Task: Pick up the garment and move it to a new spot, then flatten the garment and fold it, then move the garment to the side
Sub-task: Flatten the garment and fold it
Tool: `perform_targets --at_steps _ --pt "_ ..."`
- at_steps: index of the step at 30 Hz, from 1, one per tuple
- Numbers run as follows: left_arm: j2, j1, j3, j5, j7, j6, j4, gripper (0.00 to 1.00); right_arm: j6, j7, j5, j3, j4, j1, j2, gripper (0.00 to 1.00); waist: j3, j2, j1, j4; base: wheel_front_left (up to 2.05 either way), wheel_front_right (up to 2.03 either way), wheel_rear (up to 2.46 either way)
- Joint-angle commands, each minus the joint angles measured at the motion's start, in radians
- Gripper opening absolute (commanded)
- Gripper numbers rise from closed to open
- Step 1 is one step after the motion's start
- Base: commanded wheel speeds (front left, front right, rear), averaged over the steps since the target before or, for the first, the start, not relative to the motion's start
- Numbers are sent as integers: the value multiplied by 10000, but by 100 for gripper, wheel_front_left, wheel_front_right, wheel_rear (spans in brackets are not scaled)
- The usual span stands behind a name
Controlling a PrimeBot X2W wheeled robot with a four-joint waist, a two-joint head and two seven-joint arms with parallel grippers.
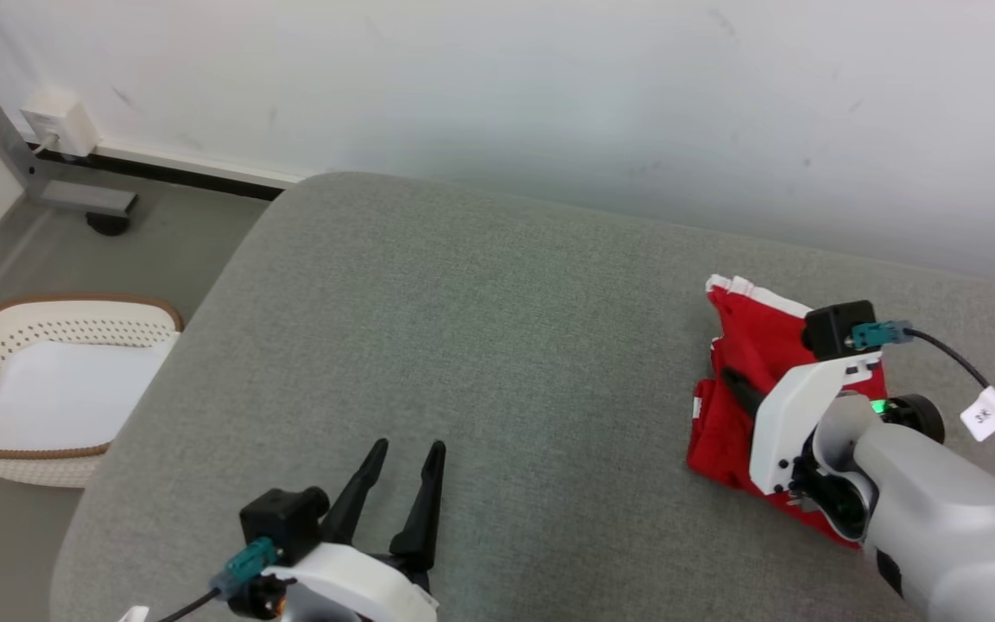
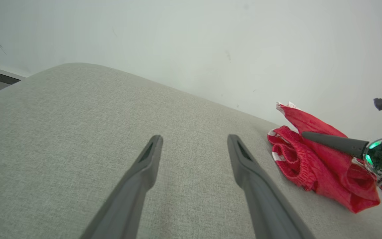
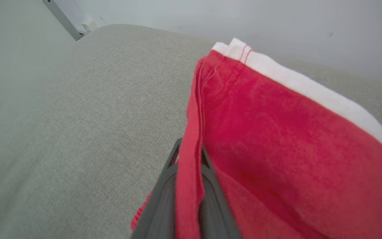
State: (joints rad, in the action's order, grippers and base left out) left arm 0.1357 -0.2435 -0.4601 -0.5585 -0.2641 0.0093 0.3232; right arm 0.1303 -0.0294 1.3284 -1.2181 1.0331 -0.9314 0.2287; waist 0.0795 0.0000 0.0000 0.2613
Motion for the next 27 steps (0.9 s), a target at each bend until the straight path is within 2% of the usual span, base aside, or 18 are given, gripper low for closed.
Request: perform_targets --at_steps 1,2,8,12,16,21,27 --pt "-6 47 127 146 4 -27 56 100 1 -12 74 -32 38 121 -144 49 -35 0 0 -14 0 0 0" --pt "-2 63 169 173 4 -39 61 100 1 22 104 -42 -23 153 -229 100 -54 0 0 -60 0 0 0" --pt "52 128 514 316 4 -60 -48 100 2 848 419 230 -1370 199 -259 100 -179 0 0 -611 0 0 0" --pt "98 225 779 401 4 -64 -256 100 1 1867 566 616 -2657 252 338 100 -329 0 0 -1079 0 0 0" --pt "155 344 987 535 4 -57 -410 100 1 2657 361 1048 -3443 422 1260 100 -475 0 0 -1509 0 0 0" --pt "147 506 1186 655 4 -82 -572 100 2 2923 -122 1725 -3096 961 2228 100 -598 0 0 -1912 0 0 0" --pt "78 560 1227 862 4 -157 -589 100 1 2941 -735 2429 -2330 1533 2245 100 -510 0 0 -2055 0 0 0"
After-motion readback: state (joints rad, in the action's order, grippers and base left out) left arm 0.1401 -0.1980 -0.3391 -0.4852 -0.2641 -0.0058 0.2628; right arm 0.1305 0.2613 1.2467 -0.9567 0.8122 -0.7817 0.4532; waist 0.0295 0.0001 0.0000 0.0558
